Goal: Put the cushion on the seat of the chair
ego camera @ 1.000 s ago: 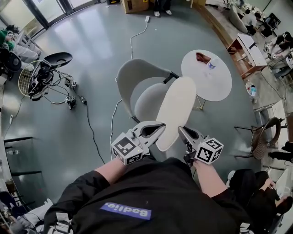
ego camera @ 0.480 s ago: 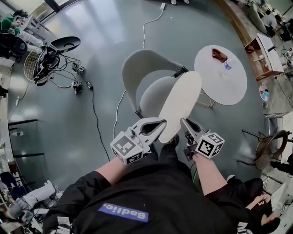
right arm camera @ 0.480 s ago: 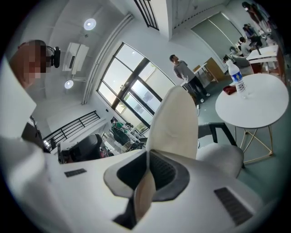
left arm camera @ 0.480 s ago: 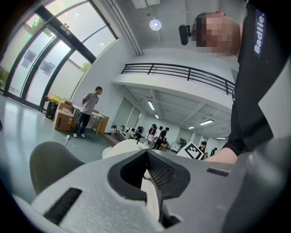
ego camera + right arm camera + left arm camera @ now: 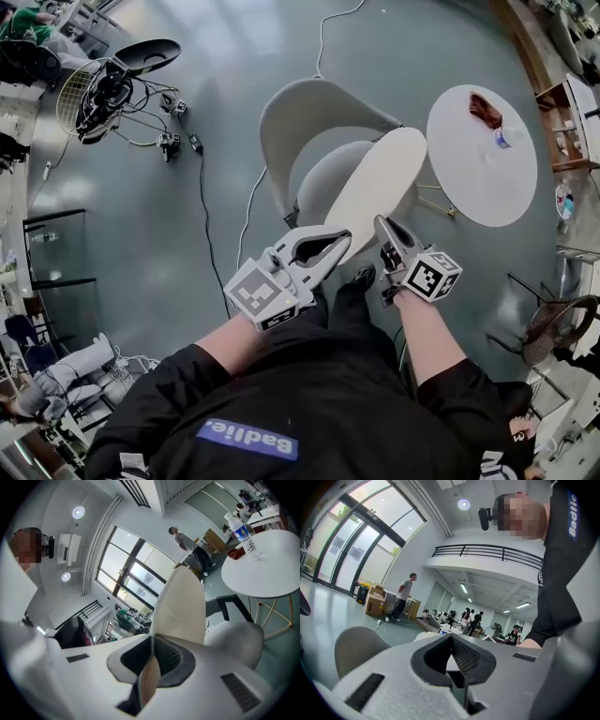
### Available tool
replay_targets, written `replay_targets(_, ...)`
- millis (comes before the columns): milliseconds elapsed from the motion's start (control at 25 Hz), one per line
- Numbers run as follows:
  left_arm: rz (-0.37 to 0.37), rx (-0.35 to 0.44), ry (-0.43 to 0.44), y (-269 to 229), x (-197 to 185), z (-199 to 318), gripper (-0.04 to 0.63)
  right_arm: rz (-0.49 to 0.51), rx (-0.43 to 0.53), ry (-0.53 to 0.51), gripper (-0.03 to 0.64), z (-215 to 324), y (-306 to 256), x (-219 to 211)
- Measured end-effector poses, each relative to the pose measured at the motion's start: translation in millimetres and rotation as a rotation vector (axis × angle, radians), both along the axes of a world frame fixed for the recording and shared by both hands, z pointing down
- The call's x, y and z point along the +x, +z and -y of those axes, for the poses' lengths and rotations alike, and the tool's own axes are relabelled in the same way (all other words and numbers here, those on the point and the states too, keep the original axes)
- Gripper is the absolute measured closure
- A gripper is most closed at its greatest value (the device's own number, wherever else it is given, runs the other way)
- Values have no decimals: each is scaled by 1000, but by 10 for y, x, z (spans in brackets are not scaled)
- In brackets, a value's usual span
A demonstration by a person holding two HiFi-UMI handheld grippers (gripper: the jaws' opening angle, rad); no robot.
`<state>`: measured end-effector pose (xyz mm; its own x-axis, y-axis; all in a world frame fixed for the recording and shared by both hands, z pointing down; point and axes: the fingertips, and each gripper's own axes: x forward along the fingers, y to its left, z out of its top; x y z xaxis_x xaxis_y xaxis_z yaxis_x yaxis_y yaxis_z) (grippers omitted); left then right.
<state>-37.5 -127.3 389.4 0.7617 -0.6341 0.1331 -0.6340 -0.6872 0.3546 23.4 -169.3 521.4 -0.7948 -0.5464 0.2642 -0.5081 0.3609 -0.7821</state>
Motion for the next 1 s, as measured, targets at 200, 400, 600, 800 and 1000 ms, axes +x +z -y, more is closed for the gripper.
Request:
replay_targets(200,4,-10,-42,132,-145,183,580,28,-34,3,575,257,275,-233)
replay_targets(400,5,-27,-56,305,-229,268,580,65,-57,30,575,445,522,-443)
replay_targets(600,15,-40,-56,466,-264,354,580,134,-99,93,575,657,825,-631)
replay_targets(800,35,-55,-49,593,-281,406,580,205,-141,119,575,723,1129,-746)
replay_targets(1000,51,-75,-26,751,-229,391,580,222,-144,100,575,580,1382,-804)
